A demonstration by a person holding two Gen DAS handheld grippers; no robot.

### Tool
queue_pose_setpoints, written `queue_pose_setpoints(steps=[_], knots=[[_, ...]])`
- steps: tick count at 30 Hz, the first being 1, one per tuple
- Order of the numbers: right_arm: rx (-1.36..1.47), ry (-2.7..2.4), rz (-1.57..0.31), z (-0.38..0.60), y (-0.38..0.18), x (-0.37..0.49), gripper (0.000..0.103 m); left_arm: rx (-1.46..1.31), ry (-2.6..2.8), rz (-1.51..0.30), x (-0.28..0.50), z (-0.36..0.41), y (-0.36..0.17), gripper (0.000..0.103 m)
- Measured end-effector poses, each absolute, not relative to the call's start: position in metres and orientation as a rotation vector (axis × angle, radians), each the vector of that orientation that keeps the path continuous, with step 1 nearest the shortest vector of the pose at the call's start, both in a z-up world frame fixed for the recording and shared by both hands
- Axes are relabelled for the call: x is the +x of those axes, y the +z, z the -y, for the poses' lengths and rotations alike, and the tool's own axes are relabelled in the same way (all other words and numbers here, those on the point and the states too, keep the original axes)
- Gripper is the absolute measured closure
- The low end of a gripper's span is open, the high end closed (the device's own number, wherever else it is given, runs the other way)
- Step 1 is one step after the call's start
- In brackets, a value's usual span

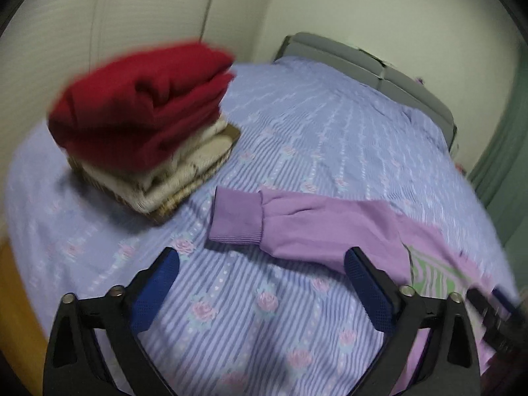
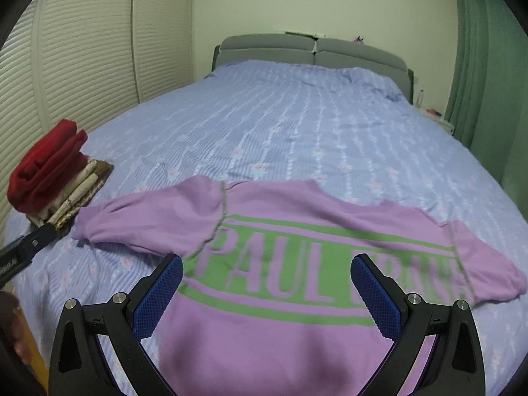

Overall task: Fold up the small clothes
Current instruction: 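Grasp the sweatshirt sleeve cuff with the left gripper and lift it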

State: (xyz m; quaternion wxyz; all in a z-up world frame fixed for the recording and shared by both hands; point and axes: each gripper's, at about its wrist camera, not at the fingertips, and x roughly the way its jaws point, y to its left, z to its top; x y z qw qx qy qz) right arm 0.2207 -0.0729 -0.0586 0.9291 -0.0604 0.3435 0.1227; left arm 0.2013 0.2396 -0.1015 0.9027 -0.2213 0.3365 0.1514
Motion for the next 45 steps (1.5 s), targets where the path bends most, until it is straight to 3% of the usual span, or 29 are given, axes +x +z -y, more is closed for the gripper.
queue_pose_setpoints(steps=[8,15,18,20,23,36,41,45], knots=[[-0.131,0.272,-0.759,0.046,-0.082,0.235,0.000,-0.794,0.238,-0.743,0.230,-0.276,-0.153,0.028],[-0.135,0.254,-0.788,0.049,-0.090,0.239,0.000,-0.941,0.202,-0.743,0.252,-0.289,-0.178,0.032],[-0.129,0.234,-0.789,0.056,-0.090,0.240,0.000,-0.943,0.190,-0.750,0.262,-0.291,-0.174,0.051],[-0.121,0.220,-0.794,0.061,-0.090,0.241,0.000,-0.908,0.188,-0.769,0.270,-0.287,-0.168,0.072],[-0.090,0.205,-0.811,0.073,-0.089,0.241,0.000,-0.795,0.159,-0.745,0.273,-0.275,-0.143,0.080],[-0.008,0.143,-0.766,0.142,-0.059,0.234,0.001,-0.082,-0.029,-0.516,0.304,-0.127,0.007,0.082],[0.032,0.086,-0.735,0.187,-0.047,0.231,0.001,0.040,-0.124,-0.534,0.325,-0.045,0.010,0.082],[0.066,0.033,-0.742,0.224,-0.049,0.233,0.001,0.112,-0.163,-0.626,0.339,0.017,-0.023,0.082]])
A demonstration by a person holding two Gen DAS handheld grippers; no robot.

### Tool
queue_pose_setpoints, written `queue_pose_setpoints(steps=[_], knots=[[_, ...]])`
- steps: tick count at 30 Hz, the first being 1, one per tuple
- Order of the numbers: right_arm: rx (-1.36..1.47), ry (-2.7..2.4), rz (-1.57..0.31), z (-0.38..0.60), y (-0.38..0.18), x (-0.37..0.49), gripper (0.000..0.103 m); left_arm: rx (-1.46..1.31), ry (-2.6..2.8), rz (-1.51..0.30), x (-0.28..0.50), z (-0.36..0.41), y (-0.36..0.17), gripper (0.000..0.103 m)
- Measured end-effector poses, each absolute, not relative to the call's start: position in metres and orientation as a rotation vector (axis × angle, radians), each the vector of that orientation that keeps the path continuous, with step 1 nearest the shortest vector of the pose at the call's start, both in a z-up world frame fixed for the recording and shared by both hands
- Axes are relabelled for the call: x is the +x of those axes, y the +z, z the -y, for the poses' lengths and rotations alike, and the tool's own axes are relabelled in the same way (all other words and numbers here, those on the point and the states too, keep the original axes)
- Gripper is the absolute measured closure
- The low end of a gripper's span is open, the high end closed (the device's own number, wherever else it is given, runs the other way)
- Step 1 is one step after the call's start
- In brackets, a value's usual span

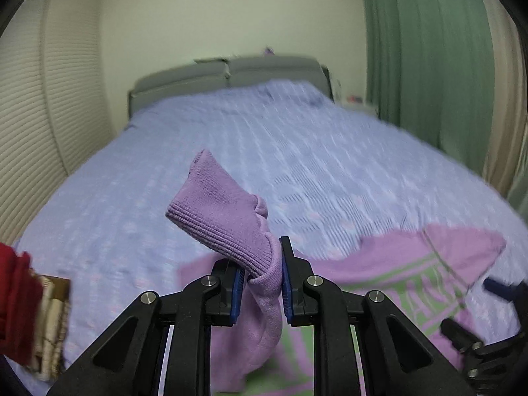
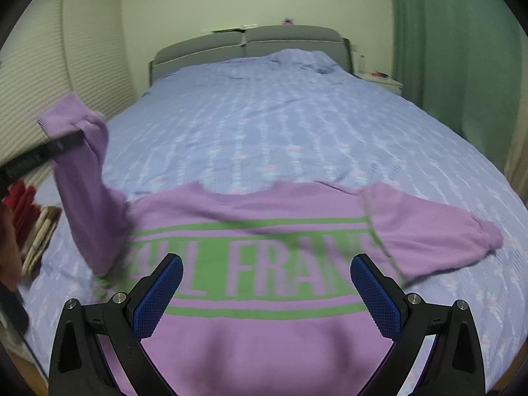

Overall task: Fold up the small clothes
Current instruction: 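Grasp the sweatshirt sleeve cuff with the left gripper and lift it, then lay the held sleeve across the sweatshirt body and open the left gripper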

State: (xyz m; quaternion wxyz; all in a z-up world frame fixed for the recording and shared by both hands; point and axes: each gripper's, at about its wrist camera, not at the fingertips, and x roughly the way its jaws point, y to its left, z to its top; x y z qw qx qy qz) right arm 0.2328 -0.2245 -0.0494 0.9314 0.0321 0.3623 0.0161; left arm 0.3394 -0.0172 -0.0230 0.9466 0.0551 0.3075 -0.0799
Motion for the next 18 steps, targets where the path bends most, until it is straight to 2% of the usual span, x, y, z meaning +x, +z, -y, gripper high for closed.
queue_pose_setpoints(steps=[7,12,13,15,16,17,18], knots=[[0.093,-0.027,-0.766,0.270,-0.063,0.229,0.001,0.166,-0.234,-0.762,0.346,0.095,-0.078,0.083],[0.111,-0.063,-0.790,0.291,-0.074,0.226,0.000,0.171,-0.242,-0.824,0.353,0.116,-0.101,0.082],[0.112,-0.070,-0.793,0.296,-0.076,0.223,0.000,0.174,-0.242,-0.835,0.353,0.118,-0.105,0.078],[0.111,-0.082,-0.798,0.301,-0.079,0.221,0.001,0.160,-0.270,-0.853,0.350,0.117,-0.109,0.063],[0.111,-0.085,-0.799,0.303,-0.079,0.220,0.001,0.155,-0.278,-0.853,0.345,0.115,-0.109,0.046],[0.110,-0.089,-0.800,0.303,-0.079,0.218,0.001,0.152,-0.287,-0.842,0.342,0.115,-0.108,0.041],[0.110,-0.094,-0.801,0.305,-0.080,0.217,0.001,0.149,-0.306,-0.824,0.337,0.114,-0.105,0.041]])
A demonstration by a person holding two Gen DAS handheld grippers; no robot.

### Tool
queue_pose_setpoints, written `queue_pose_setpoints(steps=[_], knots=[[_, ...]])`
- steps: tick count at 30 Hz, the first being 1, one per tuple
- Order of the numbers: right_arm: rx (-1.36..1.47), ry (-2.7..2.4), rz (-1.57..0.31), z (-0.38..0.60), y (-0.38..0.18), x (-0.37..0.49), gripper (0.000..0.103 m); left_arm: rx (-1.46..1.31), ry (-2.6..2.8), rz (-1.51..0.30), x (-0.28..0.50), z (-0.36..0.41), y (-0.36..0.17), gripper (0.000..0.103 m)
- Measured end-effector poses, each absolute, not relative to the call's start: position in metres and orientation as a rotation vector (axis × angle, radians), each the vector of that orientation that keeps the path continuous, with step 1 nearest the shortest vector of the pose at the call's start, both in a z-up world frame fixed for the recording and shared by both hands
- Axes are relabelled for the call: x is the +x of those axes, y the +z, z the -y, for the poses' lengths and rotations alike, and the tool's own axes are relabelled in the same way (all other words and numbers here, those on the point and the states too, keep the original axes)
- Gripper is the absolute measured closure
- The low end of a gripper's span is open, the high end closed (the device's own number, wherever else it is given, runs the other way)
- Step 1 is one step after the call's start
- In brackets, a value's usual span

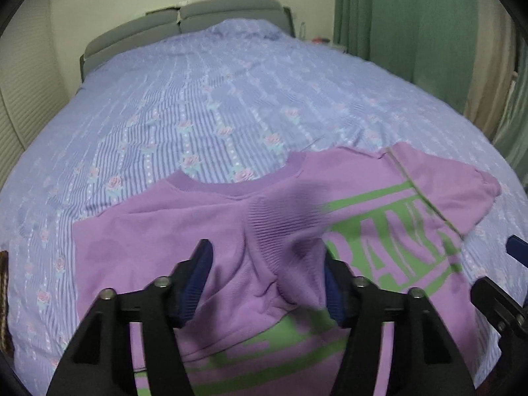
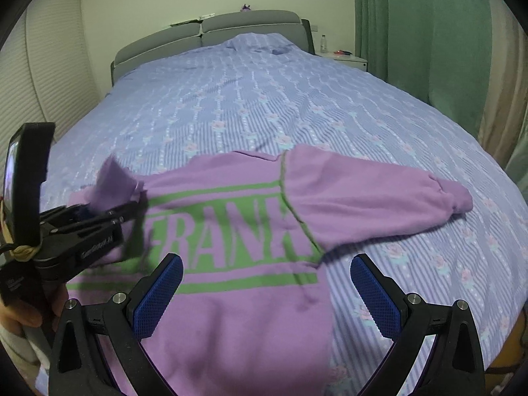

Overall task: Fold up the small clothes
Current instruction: 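Lay the held sleeve across the sweatshirt body and open the left gripper, then grasp the other sleeve cuff with the right gripper and lift it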

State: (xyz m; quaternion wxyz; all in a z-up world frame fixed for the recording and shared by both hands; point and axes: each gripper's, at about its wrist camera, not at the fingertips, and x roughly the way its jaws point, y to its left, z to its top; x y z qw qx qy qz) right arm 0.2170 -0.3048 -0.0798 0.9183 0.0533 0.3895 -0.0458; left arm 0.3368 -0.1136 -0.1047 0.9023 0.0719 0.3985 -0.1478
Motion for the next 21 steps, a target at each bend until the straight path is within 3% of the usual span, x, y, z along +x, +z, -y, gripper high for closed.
queue_pose_setpoints(steps=[7,19,21], knots=[[0.129,-0.112,-0.803,0.314,-0.079,0.209,0.001,0.101,-0.369,-0.742,0.312,0.103,-0.071,0.025],[0.141,-0.118,-0.758,0.344,-0.065,0.186,0.001,0.149,-0.252,-0.752,0.284,0.121,-0.047,0.025],[0.137,-0.131,-0.737,0.358,-0.062,0.179,0.001,0.155,-0.289,-0.715,0.273,0.134,-0.041,0.021]])
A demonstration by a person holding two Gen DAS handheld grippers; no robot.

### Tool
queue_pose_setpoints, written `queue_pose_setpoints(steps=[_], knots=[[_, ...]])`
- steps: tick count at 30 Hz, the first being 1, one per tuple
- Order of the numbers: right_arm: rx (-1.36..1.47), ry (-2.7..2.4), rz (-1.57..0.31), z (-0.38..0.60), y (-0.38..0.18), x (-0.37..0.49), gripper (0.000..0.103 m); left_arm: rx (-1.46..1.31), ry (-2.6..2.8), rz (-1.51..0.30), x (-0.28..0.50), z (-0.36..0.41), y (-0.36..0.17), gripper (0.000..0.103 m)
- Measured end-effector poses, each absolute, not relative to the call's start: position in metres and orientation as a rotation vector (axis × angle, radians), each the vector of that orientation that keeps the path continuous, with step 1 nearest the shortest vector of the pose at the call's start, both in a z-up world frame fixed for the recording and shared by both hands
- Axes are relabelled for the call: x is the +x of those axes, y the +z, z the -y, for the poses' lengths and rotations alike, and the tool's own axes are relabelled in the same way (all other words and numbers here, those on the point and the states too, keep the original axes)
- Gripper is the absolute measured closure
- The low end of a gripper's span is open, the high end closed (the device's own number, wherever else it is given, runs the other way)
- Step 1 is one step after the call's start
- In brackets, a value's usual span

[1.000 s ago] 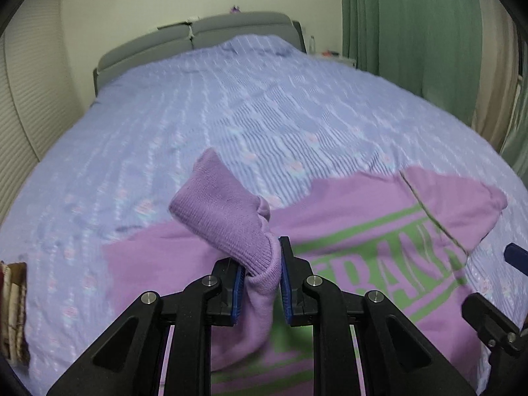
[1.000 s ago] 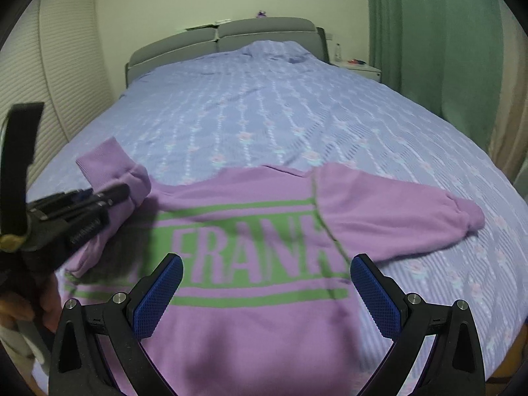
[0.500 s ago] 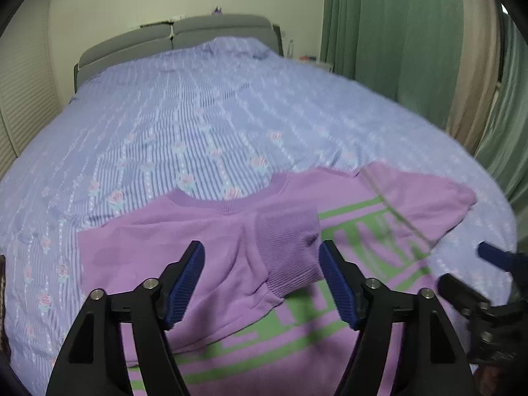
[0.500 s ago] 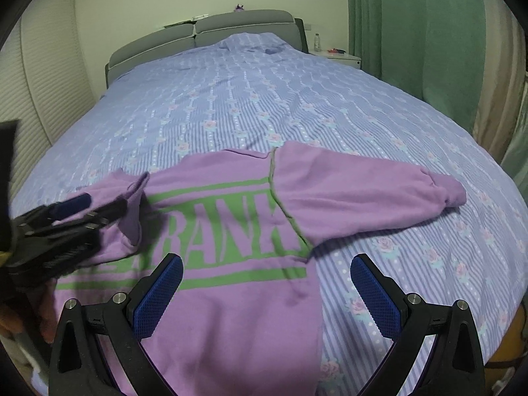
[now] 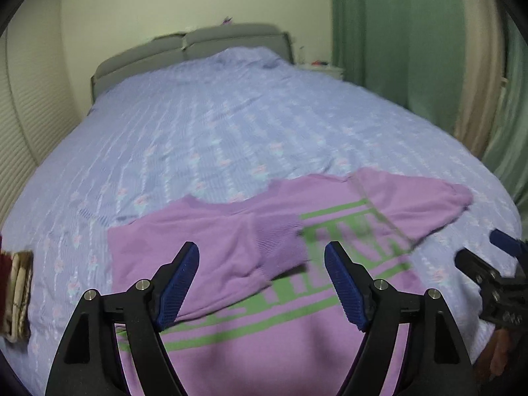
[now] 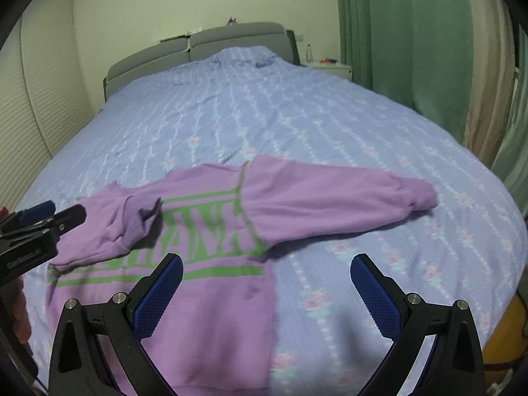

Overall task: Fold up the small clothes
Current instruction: 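Grasp the other sleeve cuff with the right gripper and lift it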

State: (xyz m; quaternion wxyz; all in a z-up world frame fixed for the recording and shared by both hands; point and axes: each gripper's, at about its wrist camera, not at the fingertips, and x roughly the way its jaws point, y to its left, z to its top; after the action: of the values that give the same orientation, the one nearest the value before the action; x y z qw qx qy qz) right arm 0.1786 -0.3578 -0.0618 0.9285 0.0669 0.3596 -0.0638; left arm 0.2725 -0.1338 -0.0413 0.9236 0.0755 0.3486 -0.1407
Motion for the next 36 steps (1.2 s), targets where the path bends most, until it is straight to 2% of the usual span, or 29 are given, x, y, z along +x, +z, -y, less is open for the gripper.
queue_pose_setpoints(steps=[1,5,14,21,25,30,34,36], knots=[[0.136,-0.138,-0.731,0.366,-0.060,0.176,0.001,0.152,-0.297,-0.702,0.269,0.140,-0.039,0.015],[0.128,-0.193,-0.702,0.404,-0.056,0.170,0.001,0.162,-0.327,-0.644,0.258,0.173,-0.031,0.011],[0.177,-0.339,-0.650,0.479,-0.054,0.164,0.001,0.233,-0.431,-0.630,0.254,0.249,-0.044,0.011],[0.310,-0.364,-0.639,0.534,-0.075,0.178,0.003,0.215,-0.410,-0.698,0.277,0.291,-0.062,0.011],[0.442,-0.341,-0.660,0.559,-0.093,0.194,0.009,0.224,-0.408,-0.722,0.281,0.299,-0.072,0.011],[0.556,-0.331,-0.700,0.581,-0.122,0.220,0.026,0.253,-0.407,-0.733,0.283,0.304,-0.083,0.011],[0.683,-0.299,-0.736,0.594,-0.149,0.237,0.032,0.240,-0.399,-0.748,0.284,0.294,-0.086,0.011],[0.732,-0.287,-0.732,0.598,-0.157,0.243,0.040,0.230,-0.391,-0.752,0.283,0.285,-0.087,0.011]])
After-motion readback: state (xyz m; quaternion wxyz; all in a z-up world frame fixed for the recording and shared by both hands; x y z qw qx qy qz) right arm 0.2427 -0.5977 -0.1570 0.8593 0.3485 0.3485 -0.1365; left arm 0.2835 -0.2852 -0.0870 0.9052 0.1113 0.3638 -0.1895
